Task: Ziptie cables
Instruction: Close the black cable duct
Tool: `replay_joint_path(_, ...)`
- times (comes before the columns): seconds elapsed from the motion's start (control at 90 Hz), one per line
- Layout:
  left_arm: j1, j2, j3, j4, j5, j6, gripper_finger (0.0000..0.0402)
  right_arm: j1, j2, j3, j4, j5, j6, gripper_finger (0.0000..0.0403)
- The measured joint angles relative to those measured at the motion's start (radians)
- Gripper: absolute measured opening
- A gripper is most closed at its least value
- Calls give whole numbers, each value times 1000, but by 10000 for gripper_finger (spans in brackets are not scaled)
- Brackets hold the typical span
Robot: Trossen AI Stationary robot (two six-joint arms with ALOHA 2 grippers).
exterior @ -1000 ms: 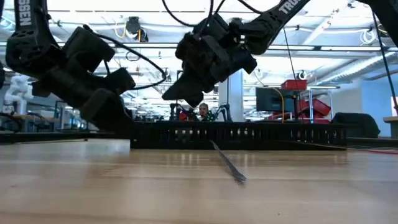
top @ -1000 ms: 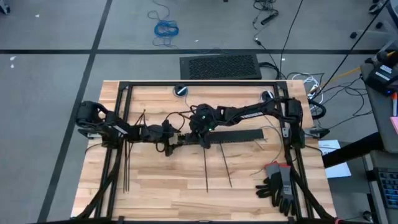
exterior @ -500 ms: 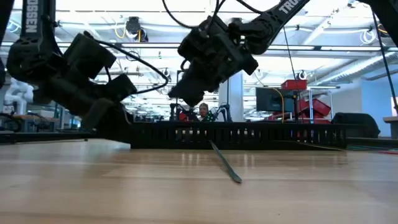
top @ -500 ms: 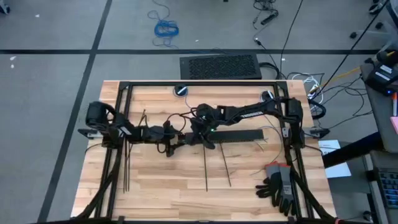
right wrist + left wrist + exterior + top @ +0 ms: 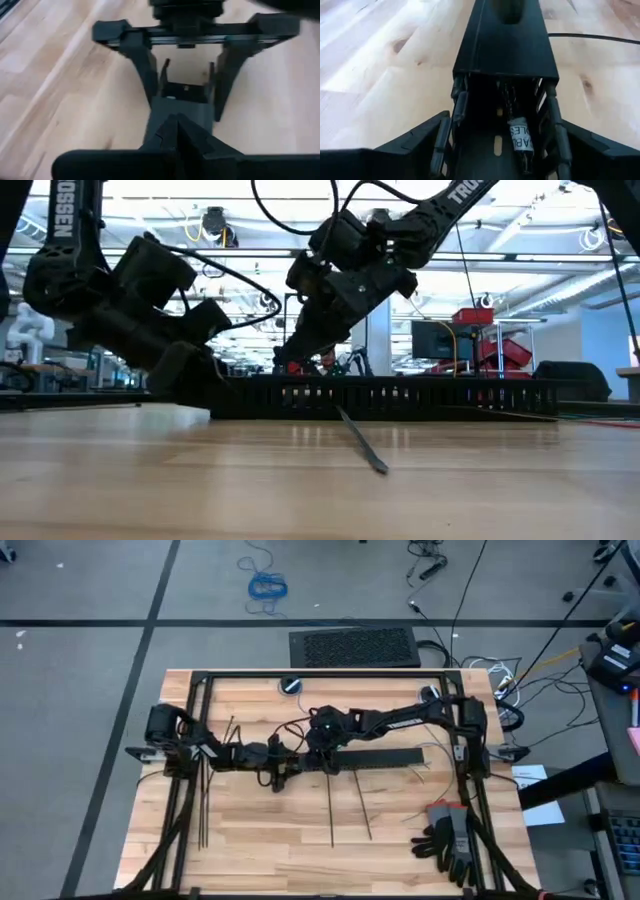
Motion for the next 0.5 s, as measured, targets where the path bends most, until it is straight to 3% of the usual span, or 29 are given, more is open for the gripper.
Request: replay_joint_path(0.5,0,0,0,-17,4,-20,251,-5,50,1,54,-9,-28,0)
